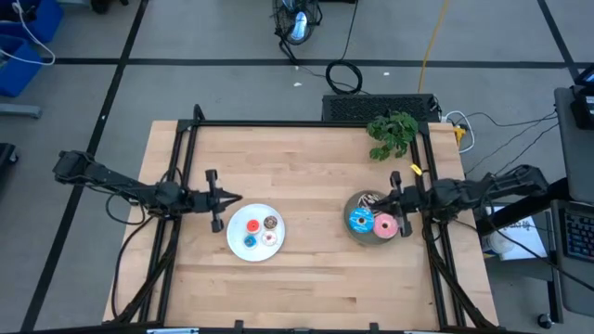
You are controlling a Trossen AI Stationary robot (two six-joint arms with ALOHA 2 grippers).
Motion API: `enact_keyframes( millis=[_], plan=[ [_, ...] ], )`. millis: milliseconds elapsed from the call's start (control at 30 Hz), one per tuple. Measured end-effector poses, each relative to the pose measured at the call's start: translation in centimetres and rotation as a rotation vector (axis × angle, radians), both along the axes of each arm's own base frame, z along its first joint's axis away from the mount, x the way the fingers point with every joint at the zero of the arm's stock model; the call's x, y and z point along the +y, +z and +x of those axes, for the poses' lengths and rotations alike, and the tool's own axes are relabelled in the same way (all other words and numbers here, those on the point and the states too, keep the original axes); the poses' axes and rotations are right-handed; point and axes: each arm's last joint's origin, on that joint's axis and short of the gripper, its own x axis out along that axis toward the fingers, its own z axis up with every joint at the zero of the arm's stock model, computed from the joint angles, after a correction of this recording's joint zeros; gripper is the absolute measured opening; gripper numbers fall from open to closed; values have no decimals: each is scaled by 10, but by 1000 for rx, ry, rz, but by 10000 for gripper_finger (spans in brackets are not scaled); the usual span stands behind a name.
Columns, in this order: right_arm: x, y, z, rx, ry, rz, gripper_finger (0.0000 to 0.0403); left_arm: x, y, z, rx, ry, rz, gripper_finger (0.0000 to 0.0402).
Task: Pick & Place donuts
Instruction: Return to Home Position
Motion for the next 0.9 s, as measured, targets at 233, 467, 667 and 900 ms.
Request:
enact_keyframes(
  millis=[233, 467, 667, 900],
  plan=[
    [-8, -8, -13, -95, -44, 13, 1, 0, 8, -3, -71, -43, -44, 5],
    [-9, -23, -19, -131, -45, -24, 0, 1, 11, -7, -96, -53, -88, 4],
    [-9, -36, -19, -130, -50, -23, 0, 5, 9, -5, -82, -59, -126, 4],
    [-10, -35, -20, -148, -75, -3, 0, 12, 8, -5, -78, 40, -156, 3]
  ],
)
